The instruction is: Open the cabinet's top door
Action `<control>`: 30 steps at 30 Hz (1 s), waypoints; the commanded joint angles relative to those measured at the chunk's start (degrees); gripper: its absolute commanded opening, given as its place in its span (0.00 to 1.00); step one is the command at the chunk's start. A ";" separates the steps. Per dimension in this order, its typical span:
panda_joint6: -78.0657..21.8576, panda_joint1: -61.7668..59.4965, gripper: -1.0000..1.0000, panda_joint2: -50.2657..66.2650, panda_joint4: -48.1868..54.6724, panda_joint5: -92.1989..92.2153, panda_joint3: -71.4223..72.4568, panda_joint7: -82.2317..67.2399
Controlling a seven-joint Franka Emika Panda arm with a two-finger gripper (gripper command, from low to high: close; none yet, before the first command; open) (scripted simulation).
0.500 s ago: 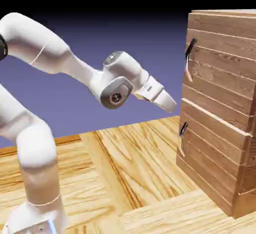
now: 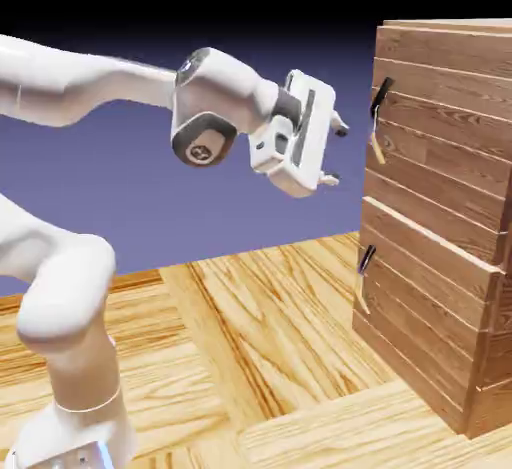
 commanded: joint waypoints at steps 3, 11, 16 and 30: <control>-1.60 -4.06 0.50 -2.88 1.21 7.48 3.51 6.13; -5.87 -14.89 0.50 -10.56 4.43 27.42 12.86 22.48; -8.54 -21.65 0.50 -15.37 6.45 39.88 18.71 32.69; -16.01 -40.60 0.50 -28.81 12.09 74.77 35.08 61.29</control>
